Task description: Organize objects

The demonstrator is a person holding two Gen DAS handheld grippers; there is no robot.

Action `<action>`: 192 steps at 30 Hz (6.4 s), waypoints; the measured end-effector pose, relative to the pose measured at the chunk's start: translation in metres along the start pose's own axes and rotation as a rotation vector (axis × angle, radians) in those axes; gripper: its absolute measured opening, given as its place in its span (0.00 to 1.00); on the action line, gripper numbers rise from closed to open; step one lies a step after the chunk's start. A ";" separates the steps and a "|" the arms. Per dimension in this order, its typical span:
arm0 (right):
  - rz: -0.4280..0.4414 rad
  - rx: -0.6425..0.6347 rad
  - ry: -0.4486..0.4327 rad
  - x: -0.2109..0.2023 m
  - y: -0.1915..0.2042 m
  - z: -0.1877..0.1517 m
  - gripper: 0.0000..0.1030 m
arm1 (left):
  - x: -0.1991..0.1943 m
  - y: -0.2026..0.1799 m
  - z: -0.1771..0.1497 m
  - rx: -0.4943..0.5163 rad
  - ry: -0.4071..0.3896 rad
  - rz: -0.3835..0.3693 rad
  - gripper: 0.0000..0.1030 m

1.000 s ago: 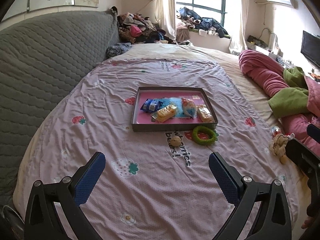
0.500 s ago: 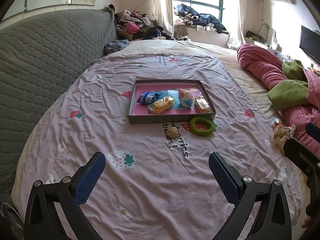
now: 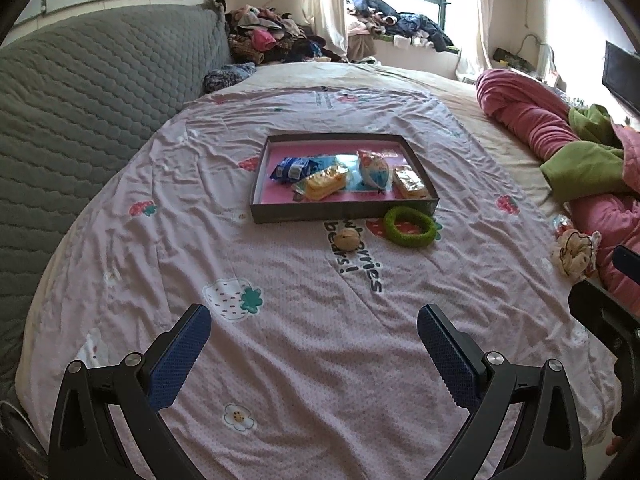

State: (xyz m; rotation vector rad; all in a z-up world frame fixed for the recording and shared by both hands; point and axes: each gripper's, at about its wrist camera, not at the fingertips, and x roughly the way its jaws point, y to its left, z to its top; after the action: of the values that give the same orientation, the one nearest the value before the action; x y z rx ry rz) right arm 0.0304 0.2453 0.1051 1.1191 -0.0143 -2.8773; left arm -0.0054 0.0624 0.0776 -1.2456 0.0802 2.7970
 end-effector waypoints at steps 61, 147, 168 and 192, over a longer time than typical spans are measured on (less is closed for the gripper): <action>0.014 -0.036 0.146 0.190 -0.021 0.016 1.00 | 0.185 -0.009 0.030 0.008 0.102 -0.047 1.00; 0.065 -0.032 0.209 0.267 -0.035 0.026 0.14 | 0.237 -0.017 0.049 0.043 0.130 -0.194 0.36; 0.078 -0.061 0.087 0.194 -0.006 0.073 0.14 | 0.161 0.007 0.086 0.037 0.032 -0.116 0.36; 0.069 -0.071 -0.016 0.193 0.004 0.152 0.14 | 0.163 0.033 0.172 0.038 -0.053 -0.077 0.36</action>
State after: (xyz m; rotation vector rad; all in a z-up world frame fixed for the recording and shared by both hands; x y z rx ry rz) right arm -0.2137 0.2294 0.0868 1.0621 0.0466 -2.8025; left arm -0.2442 0.0514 0.0720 -1.1402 0.0803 2.7472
